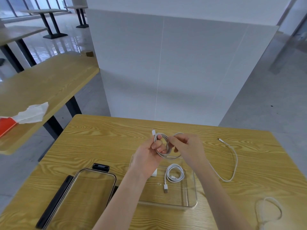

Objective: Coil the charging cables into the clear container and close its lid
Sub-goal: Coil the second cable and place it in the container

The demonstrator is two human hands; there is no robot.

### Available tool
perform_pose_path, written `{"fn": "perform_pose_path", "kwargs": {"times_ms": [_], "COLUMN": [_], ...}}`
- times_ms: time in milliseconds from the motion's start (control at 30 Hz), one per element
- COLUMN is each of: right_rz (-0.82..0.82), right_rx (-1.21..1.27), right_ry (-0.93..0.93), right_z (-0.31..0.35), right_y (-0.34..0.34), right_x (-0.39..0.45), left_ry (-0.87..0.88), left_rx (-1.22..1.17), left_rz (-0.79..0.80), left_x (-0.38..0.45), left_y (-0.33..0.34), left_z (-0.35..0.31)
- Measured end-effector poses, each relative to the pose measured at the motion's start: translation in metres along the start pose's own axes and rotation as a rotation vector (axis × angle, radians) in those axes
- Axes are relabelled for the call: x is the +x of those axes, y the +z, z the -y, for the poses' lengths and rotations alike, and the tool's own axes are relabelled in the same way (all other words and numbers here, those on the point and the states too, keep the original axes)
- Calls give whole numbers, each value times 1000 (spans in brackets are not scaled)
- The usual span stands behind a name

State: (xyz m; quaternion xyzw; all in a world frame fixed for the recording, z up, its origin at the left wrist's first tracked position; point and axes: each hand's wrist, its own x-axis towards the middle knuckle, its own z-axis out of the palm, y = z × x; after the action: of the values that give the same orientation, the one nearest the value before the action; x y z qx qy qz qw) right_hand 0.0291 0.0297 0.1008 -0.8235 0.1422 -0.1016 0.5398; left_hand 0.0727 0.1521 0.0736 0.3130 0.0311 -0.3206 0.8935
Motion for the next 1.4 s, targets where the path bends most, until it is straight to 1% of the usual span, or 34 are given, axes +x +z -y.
{"fn": "perform_pose_path", "kwargs": {"times_ms": [67,133,200,267,300,333,367,433,467,500,567,733,767,833,867,900,933,1000,1100,1200,1300,1367,1400], "right_rz": [-21,-41,-113,-175,-172,-117,-14,234,309,344,358,328,365,463,467,431,361,149,-195,-448,-596,-640,-631], "right_rx": [-198,-459,-681,-756,-763,-711,-578,-226,-102,-18,108,310,394,664,791,896,976,1040,1044,1032,1010,982,958], "right_ry": [4,42,92,57,35,37,80,223,272,307,371,504,542,623,657,692,721,719,579,421,215,65,-5], "right_z": [2,7,17,19,16,15,14,12,8,2,-9,-27,-28,-31,-31,-30,-28,-25,-31,-35,-31,-24,-19], "right_y": [3,3,0,-1,-1,-2,-3,-6,-7,-7,-6,0,0,-1,-3,-4,-5,-5,-6,-19,-34,-39,-40], "right_x": [-1,0,-2,-3,-2,-1,1,6,8,9,12,13,13,14,15,17,18,20,25,27,26,24,22], "left_ry": [-1,-6,-14,-20,-24,-30,-41,-67,-78,-89,-95,-77,-80,-89,-95,-101,-110,-142,-177,-192,-195,-176,-162], "left_rx": [57,102,147,183,183,175,169,184,196,203,209,270,269,265,260,256,246,200,143,53,-48,-70,-73], "left_rz": [-1,-1,6,21,32,42,54,78,81,79,63,61,64,68,66,61,58,47,26,9,-18,-61,-88], "left_x": [0,-1,-1,-2,-2,-3,-3,-4,-4,-4,-4,-7,-7,-7,-8,-8,-9,-12,-16,-17,-16,-14,-13], "left_y": [1,1,2,2,2,2,3,2,1,-1,-5,-7,-7,-7,-7,-6,-6,-5,-4,-4,-7,-9,-10], "left_z": [2,4,2,-2,-4,-6,-8,-8,-6,-5,-1,6,7,8,9,10,11,14,17,13,8,7,7]}}
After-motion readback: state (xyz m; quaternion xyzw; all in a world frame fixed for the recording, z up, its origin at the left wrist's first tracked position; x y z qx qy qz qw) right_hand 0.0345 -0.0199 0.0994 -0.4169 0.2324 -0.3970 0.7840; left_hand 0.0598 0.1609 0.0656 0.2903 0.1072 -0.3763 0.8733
